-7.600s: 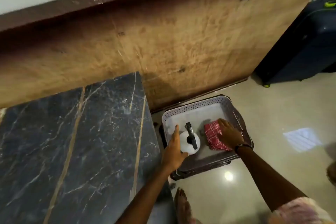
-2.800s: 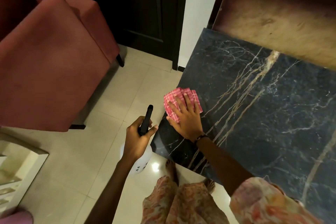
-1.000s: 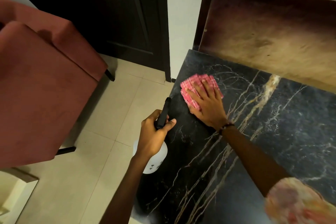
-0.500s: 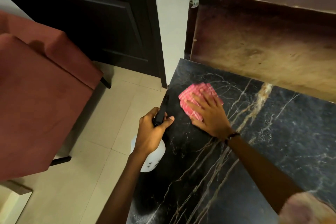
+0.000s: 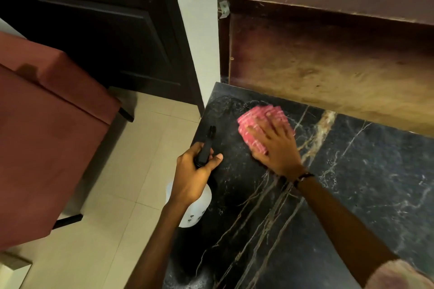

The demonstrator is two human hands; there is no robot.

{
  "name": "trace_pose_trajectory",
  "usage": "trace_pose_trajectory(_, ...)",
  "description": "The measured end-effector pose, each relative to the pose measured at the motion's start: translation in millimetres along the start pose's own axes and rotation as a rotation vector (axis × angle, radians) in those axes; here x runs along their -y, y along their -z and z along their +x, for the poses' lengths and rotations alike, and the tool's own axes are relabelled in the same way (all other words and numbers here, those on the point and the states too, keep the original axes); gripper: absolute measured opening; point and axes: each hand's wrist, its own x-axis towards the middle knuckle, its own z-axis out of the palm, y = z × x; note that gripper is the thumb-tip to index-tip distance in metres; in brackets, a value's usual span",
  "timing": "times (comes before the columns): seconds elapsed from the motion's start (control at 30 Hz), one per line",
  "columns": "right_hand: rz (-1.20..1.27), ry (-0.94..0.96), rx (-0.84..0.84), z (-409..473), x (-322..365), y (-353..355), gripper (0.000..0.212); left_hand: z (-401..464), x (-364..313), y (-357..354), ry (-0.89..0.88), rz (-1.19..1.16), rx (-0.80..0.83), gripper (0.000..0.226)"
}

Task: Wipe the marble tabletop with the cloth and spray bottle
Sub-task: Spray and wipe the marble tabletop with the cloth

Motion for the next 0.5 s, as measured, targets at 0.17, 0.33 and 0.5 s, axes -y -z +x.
trace_pose_trajectory(0.17,0.045,-0.314,0.017,56.1,-10.9,7.1,0.072,-4.4,-3.5,-15.0,-0.018,-0.002,0.034,0.016)
trace_pose_trajectory(0.33,0.051,0.011,-0.008,30.7,27.7,-1.8,0.06,-4.8,-3.3,-32.0,-0.01,0.025,0.055,0.015)
trace_pose_trajectory(0.5,-0.01,-0.031,0.017,-59.9,-43.2,1.1,0.07,-4.9,-3.5,-46.3,-0.012,0.052,0.086,0.015)
